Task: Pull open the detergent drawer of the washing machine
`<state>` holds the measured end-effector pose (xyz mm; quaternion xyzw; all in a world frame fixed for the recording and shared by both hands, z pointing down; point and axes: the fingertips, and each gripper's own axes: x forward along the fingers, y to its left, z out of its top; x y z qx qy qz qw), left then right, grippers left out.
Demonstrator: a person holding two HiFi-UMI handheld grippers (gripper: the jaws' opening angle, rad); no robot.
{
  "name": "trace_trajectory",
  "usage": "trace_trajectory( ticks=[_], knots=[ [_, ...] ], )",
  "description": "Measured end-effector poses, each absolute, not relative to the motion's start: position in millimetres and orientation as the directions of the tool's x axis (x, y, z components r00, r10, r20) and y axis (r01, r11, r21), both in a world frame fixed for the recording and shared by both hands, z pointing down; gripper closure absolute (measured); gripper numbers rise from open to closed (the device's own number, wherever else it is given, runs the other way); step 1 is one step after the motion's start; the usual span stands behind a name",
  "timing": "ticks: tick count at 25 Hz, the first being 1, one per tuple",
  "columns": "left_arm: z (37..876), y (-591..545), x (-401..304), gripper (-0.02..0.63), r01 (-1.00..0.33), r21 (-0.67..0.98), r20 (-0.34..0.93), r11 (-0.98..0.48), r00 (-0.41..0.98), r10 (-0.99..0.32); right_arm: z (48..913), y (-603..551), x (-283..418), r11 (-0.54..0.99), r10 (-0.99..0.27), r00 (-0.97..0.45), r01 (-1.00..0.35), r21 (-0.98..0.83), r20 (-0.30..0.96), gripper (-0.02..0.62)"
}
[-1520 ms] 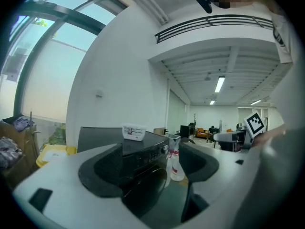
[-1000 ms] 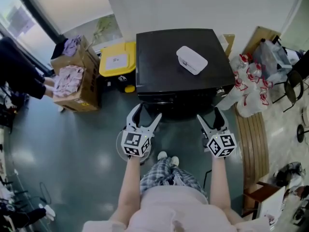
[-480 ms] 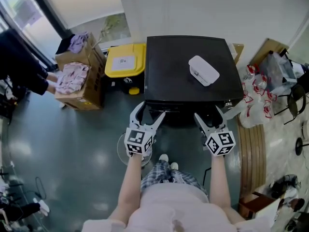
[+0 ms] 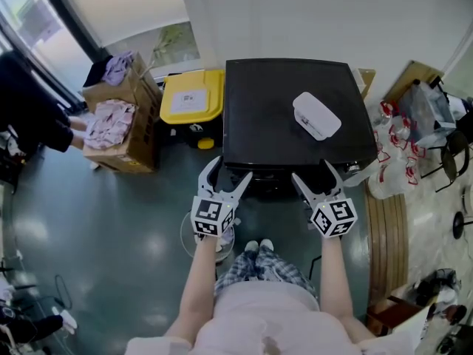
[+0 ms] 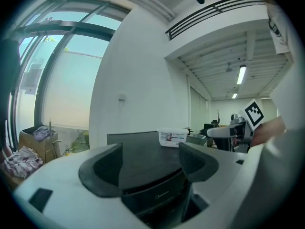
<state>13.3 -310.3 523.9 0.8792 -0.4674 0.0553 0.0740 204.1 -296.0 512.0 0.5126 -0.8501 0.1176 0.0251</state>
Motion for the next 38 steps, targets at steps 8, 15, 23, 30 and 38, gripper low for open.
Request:
trace_trajectory(
  ticks=[8,15,23,30,38],
  knots=[
    [540,-325,7,0.25,-0.813,0.012,0.3,-0.582,0.558,-0.774,521,-312,158,0.653,-0.706,-0.625,-0.756,-0.036,0.334,0.19],
    [570,-327,20,0.252,-0.678,-0.09,0.511,-0.73,0.598,-0.618,557,-306,111,0.842,-0.482,-0.686,-0.535,0.07,0.545,0.202],
    [620,-320,34,0.252,-0.447,-0.163,0.745,-0.879,0.529,-0.407,603,-299,79,0.953,-0.272,-0.618,-0.28,0.117,0.737,0.204],
    [650,-307,41,0.253,-0.312,-0.132,0.833,-0.941,0.479,-0.275,634,-290,74,0.977,-0.191,-0.547,-0.188,0.103,0.815,0.207],
    [660,-306,44,0.256,-0.247,-0.133,0.867,-0.96,0.441,-0.234,655,-290,81,0.982,-0.169,-0.474,-0.154,0.107,0.864,0.23]
  ],
)
